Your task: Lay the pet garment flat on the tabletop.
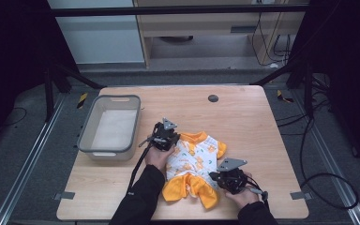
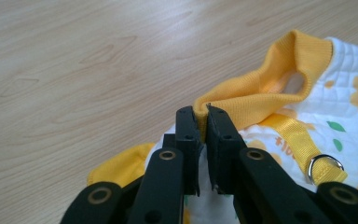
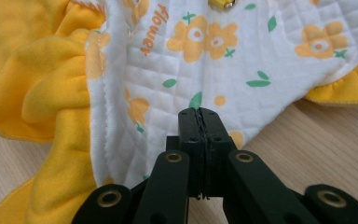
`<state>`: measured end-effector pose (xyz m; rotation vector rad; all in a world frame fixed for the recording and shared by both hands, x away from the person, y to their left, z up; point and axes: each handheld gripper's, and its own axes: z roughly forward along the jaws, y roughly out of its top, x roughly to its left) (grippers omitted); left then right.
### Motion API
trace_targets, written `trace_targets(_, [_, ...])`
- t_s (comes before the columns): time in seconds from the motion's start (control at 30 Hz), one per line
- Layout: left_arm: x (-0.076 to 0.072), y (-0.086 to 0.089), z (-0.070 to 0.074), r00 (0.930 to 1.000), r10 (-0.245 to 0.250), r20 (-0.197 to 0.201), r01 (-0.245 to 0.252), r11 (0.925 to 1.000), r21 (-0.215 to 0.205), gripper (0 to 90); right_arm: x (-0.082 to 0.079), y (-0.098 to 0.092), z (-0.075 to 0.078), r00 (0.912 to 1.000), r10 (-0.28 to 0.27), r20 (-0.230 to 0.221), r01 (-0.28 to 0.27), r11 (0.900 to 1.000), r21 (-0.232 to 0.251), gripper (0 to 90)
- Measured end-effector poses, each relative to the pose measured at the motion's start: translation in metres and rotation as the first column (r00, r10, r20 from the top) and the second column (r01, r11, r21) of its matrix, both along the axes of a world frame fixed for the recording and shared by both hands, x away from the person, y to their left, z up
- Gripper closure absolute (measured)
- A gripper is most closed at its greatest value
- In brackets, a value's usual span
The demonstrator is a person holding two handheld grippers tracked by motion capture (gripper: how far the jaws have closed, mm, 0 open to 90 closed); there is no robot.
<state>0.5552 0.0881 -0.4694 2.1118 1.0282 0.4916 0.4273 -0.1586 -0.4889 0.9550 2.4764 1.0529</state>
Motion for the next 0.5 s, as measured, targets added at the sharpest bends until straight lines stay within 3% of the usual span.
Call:
trace_targets(0.07, [-0.001,-0.001,-0.002,1.0,0.0,0.002,0.0,0.9999,-0.011,78.3,0.001,0.0,0.0,1.0,-0.008,0.003,0.008,1.0,0.018,87.3])
trace_targets(0.13, [-0.002,0.002,0.001,0.9999,0.007,0.008,-0.007,0.9997,-0.023,67.2,0.001,-0.002,0.001,0.9998,-0.015,0.01,0.015,0.999,0.042,81.8])
trace_targets(0.27, [-0.012,0.017,0.022,0.9995,-0.019,0.026,0.02,0.9981,-0.059,51.9,-0.001,-0.008,0.008,0.9986,-0.032,0.041,0.028,0.995,0.099,78.2])
trace_targets(0.43, [-0.032,0.032,0.037,0.9978,-0.058,0.033,0.06,0.997,-0.049,48.5,-0.002,-0.017,0.015,0.9957,-0.063,0.068,0.053,0.988,0.142,72.4])
trace_targets(0.5, [-0.054,0.042,0.039,0.9956,-0.09,0.027,0.09,0.9955,-0.03,48.3,-0.001,-0.023,0.015,0.9936,-0.091,0.066,0.081,0.986,0.148,69.9])
